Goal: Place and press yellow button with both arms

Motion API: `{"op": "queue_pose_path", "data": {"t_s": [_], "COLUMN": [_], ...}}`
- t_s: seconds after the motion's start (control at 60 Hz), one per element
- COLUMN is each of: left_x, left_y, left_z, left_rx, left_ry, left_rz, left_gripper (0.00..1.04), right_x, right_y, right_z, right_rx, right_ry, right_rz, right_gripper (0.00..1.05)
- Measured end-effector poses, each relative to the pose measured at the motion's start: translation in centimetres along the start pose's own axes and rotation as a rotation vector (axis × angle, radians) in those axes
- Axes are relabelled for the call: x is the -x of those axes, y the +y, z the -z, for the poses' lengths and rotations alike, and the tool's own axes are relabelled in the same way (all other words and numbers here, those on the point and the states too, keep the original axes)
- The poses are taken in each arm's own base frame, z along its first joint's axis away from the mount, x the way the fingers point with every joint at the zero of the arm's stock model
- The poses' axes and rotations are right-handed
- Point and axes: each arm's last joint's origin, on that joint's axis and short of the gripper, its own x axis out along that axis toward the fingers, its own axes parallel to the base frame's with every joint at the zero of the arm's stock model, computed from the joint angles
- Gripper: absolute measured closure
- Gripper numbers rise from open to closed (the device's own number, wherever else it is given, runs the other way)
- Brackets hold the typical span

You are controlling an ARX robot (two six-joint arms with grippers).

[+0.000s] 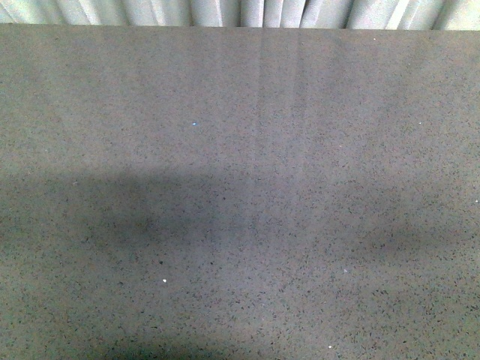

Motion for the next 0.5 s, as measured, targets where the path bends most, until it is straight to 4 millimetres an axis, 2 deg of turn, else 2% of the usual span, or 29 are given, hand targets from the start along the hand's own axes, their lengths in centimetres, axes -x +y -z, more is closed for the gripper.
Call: {"op": "queue_pose_path", "data": {"t_s": [0.5], "left_x": [0.00], "left_y": [0.00], "left_z": [0.00], "left_rx": [0.000], "left_ry": [0.000], "left_rz": [0.000], "left_gripper": [0.09], "right_x": [0.00], "right_y": [0.00], "right_z": [0.00], "right_rx": [0.000], "right_ry": [0.000], "right_rz": [0.000], "right_gripper": [0.09]}}
